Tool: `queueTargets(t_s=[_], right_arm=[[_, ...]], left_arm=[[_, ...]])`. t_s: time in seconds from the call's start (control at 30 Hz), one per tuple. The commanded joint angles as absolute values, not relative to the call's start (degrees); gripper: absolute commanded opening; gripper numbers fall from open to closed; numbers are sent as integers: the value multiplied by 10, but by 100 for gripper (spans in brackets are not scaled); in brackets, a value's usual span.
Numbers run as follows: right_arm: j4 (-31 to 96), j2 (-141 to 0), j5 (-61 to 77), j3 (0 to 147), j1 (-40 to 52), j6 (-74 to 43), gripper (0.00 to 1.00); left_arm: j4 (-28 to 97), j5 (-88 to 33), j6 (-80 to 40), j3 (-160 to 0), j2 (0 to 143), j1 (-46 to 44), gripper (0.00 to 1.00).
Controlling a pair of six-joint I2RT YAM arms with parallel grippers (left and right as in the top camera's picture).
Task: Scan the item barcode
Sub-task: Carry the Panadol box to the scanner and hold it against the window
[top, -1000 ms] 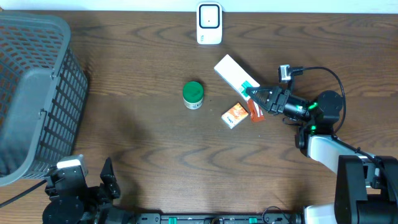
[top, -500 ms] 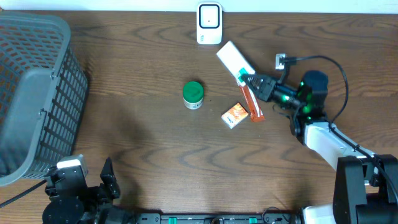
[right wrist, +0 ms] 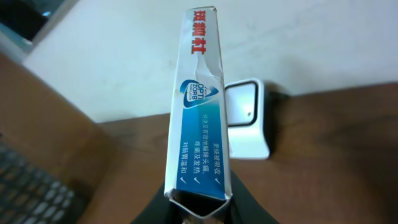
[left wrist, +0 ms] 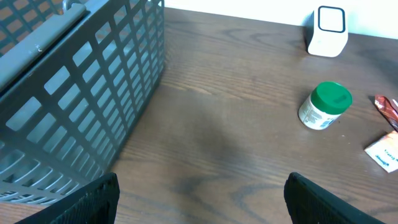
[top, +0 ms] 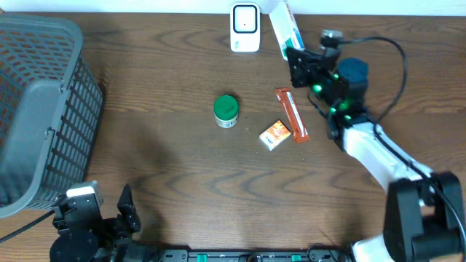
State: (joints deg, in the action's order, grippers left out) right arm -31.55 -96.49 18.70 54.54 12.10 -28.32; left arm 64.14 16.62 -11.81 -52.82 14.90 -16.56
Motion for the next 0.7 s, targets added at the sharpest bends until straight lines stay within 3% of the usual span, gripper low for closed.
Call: queueTargets(t_s=[0.0, 0.3, 0.67], right_arm=[[-315, -1028, 129, 593, 140, -249, 16], [-302, -1195, 129, 761, 151, -237, 16], [-242, -1295, 26, 896, 201, -95, 19]], left_arm=[[643, 164, -119, -526, 152, -164, 85], [643, 164, -119, -526, 152, -164, 85], [643, 164, -119, -526, 152, -164, 85]])
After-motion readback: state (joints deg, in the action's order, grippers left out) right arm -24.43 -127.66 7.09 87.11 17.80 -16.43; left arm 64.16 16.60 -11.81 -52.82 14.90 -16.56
